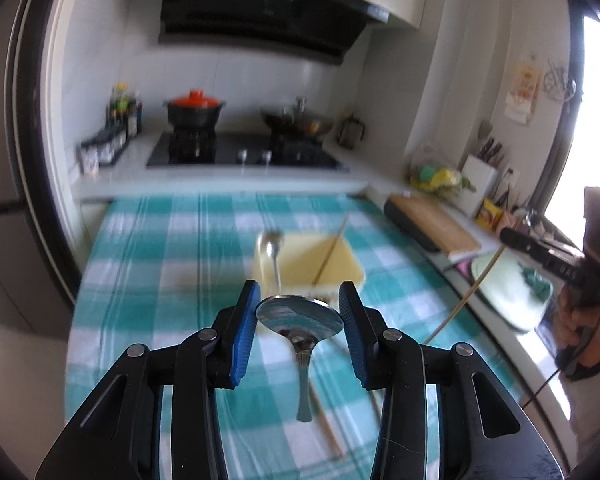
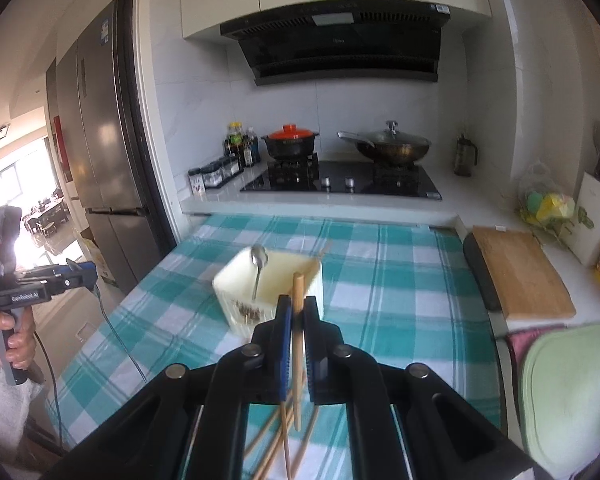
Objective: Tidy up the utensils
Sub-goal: 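Lift the spoon and chopstick and lower them into the cream caddy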
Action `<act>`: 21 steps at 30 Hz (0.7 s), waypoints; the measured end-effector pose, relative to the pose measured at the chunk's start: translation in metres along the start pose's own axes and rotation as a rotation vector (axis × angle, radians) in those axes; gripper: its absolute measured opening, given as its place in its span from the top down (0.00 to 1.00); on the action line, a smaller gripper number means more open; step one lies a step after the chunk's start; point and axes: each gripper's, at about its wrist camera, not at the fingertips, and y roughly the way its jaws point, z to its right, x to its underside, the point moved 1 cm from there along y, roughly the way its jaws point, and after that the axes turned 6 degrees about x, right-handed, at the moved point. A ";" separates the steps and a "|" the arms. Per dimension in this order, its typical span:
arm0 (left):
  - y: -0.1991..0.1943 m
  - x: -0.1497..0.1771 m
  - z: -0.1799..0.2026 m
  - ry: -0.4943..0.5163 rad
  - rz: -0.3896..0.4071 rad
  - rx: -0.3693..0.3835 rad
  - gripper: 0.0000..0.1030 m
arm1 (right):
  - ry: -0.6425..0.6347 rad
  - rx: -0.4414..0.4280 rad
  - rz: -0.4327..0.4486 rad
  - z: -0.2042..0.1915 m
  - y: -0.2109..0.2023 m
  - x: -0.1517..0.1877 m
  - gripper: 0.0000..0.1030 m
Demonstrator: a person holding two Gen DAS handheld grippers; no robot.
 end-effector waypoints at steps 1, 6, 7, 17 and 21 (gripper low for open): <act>0.001 -0.013 0.002 0.004 0.020 -0.002 0.60 | -0.005 0.001 0.018 -0.002 0.003 -0.010 0.94; 0.020 -0.066 0.007 0.009 0.120 -0.028 0.60 | -0.021 0.012 0.120 -0.015 0.021 -0.056 0.94; 0.027 -0.075 0.008 0.011 0.137 -0.039 0.60 | -0.021 0.011 0.137 -0.017 0.025 -0.063 0.94; 0.145 -0.081 -0.025 -0.079 0.028 -0.093 0.60 | 0.006 -0.044 0.089 -0.028 0.120 -0.066 0.94; 0.184 -0.064 -0.036 -0.107 -0.056 -0.102 0.60 | 0.001 -0.047 -0.028 -0.031 0.167 -0.047 0.94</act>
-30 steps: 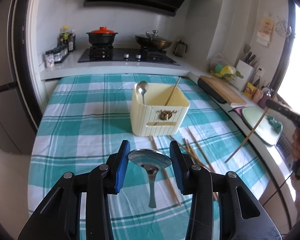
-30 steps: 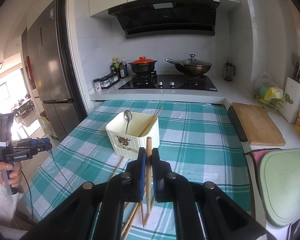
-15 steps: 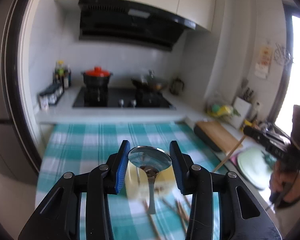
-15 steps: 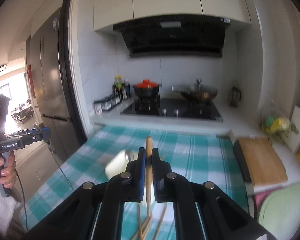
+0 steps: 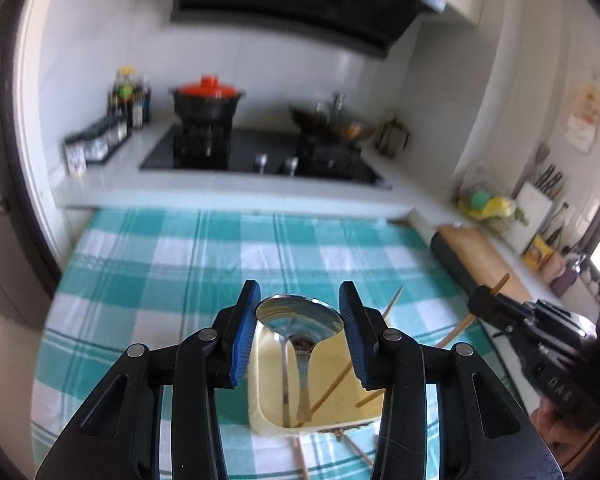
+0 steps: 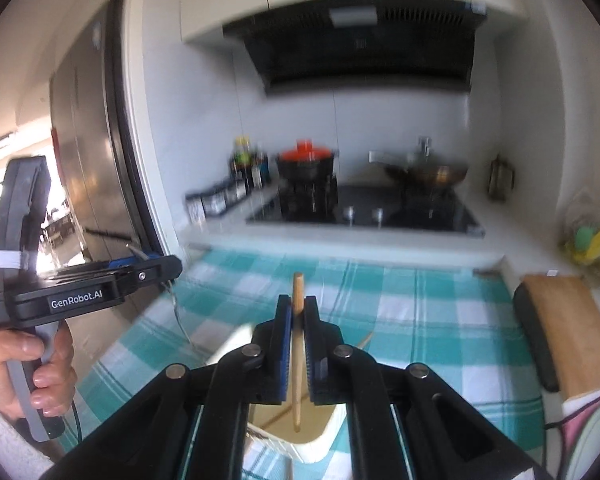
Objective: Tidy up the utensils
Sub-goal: 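Lift the spoon and chopstick and lower them into the cream caddy, then open both tools and move them back over the chopsticks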
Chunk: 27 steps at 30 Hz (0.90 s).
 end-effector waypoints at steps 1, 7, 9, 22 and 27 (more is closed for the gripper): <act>0.008 0.004 -0.001 -0.006 -0.016 -0.001 0.60 | 0.001 0.003 -0.025 0.000 0.010 0.004 0.94; 0.038 0.021 -0.003 -0.001 -0.130 -0.042 0.49 | 0.026 0.030 -0.108 0.007 0.044 0.021 0.87; 0.028 0.022 -0.003 0.007 -0.135 -0.052 0.30 | 0.061 0.036 -0.081 0.013 0.036 0.019 0.39; -0.058 0.152 -0.045 0.014 -0.304 -0.126 0.08 | 0.012 0.193 -0.125 0.064 -0.055 0.113 0.37; -0.037 0.233 -0.060 -0.055 -0.318 -0.216 0.09 | 0.067 0.264 -0.326 0.087 -0.053 0.224 0.37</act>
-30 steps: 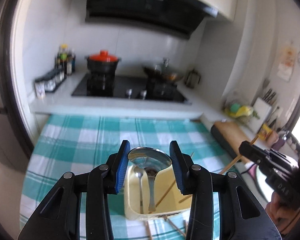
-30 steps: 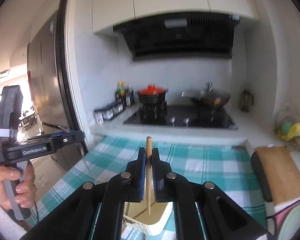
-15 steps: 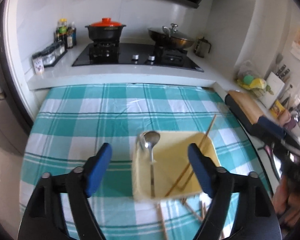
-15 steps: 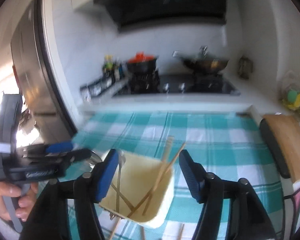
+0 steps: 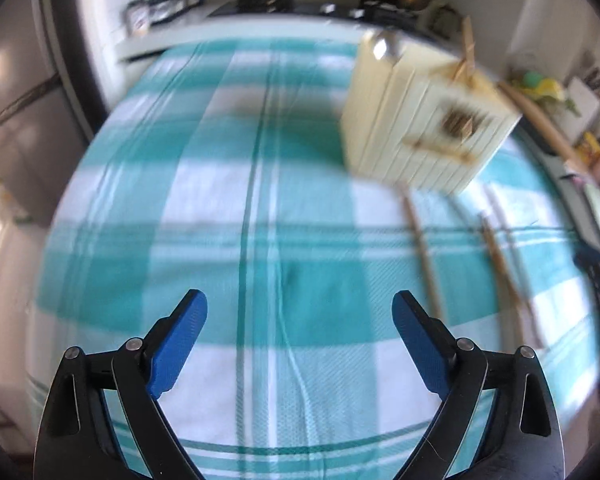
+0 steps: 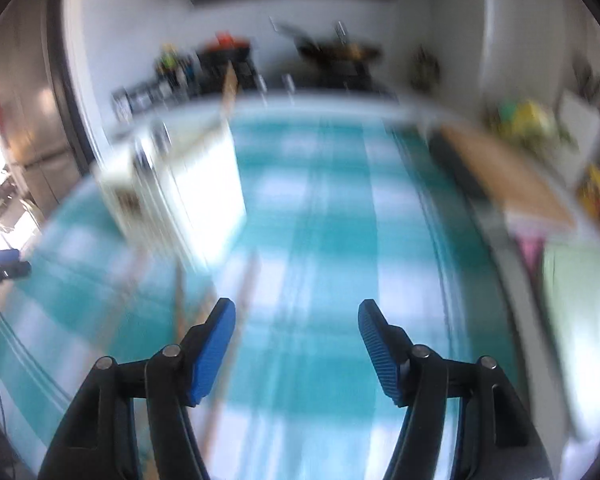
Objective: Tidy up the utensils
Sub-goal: 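Open both tools and move them back over the chopsticks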
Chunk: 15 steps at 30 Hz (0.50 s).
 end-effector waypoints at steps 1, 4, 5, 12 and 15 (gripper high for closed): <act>0.007 0.007 0.000 -0.009 0.009 -0.015 0.09 | 0.006 0.017 -0.026 0.004 0.007 0.017 0.37; 0.028 0.024 0.006 -0.009 0.028 -0.045 0.09 | 0.010 0.069 -0.062 0.008 0.020 0.055 0.37; 0.034 0.028 0.009 0.000 0.026 -0.055 0.09 | 0.016 0.080 -0.067 0.010 0.024 0.059 0.37; 0.034 0.036 0.010 0.037 0.070 -0.075 0.03 | 0.053 0.076 -0.030 0.016 0.026 0.066 0.35; 0.035 0.036 0.008 0.024 0.066 -0.082 0.00 | 0.063 0.069 -0.032 0.018 0.028 0.066 0.32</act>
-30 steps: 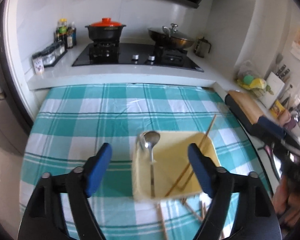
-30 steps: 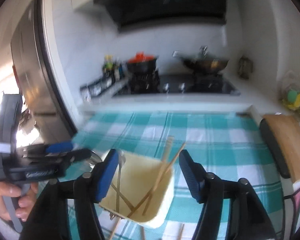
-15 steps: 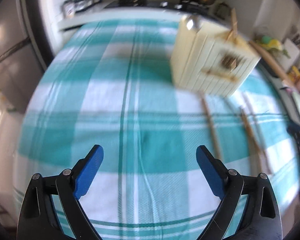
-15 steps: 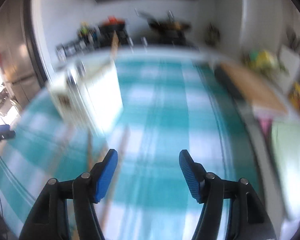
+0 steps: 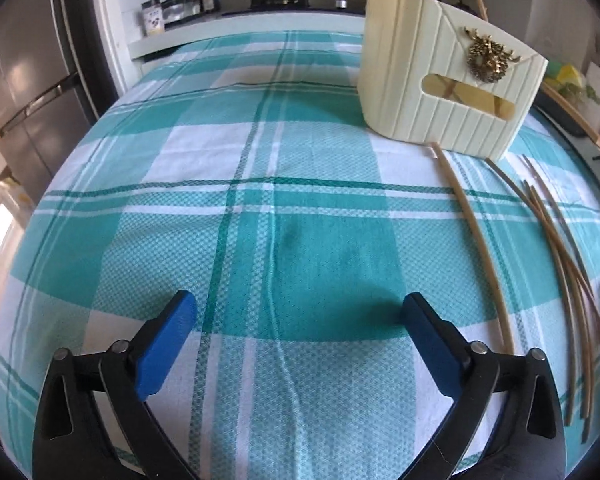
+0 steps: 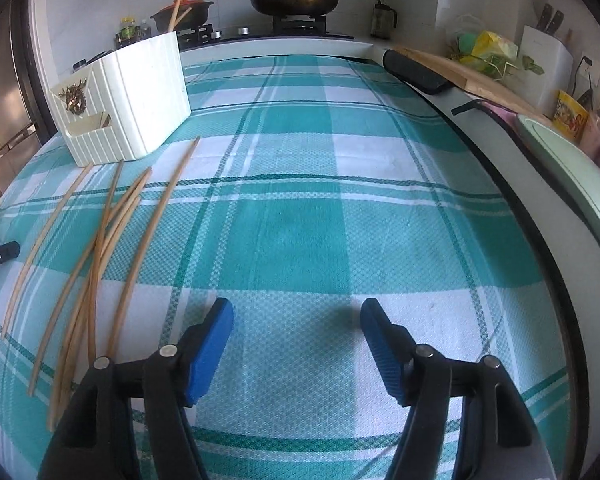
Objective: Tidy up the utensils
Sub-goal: 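Open both tools and move them back over the chopsticks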
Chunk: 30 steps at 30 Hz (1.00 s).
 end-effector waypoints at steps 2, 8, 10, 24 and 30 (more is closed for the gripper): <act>0.001 0.000 0.000 0.000 -0.001 0.002 0.00 | -0.003 0.004 0.001 -0.001 0.000 0.002 0.32; 0.001 0.000 -0.002 -0.003 -0.001 0.005 0.00 | -0.001 0.001 0.000 -0.002 0.001 0.003 0.32; 0.001 0.000 -0.002 -0.003 -0.001 0.005 0.00 | 0.000 0.001 0.001 -0.001 0.001 0.003 0.32; 0.001 -0.001 -0.002 -0.003 -0.001 0.006 0.00 | 0.000 0.001 0.000 -0.002 0.001 0.003 0.31; 0.001 -0.001 -0.002 -0.003 0.000 0.006 0.00 | 0.001 -0.001 0.000 -0.001 0.001 0.003 0.31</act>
